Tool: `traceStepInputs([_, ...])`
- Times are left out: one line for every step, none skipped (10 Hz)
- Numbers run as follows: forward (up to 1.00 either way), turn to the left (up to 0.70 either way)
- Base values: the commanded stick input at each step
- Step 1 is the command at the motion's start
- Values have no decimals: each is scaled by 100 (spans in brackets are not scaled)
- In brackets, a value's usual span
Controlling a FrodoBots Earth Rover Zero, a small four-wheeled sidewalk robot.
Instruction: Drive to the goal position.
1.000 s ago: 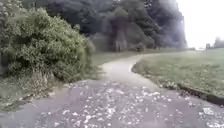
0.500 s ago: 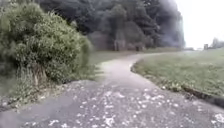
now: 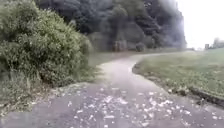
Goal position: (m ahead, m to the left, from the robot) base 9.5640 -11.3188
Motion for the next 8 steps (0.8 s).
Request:
traceStepInputs([50, 3])
traceStepInputs([50, 3])
traceStepInputs([51, 0])
traceStepInputs([60, 1])
traceStepInputs([69, 2])
traceStepInputs([75, 0])
traceStepInputs([82, 0])
traceStepInputs([85, 0])
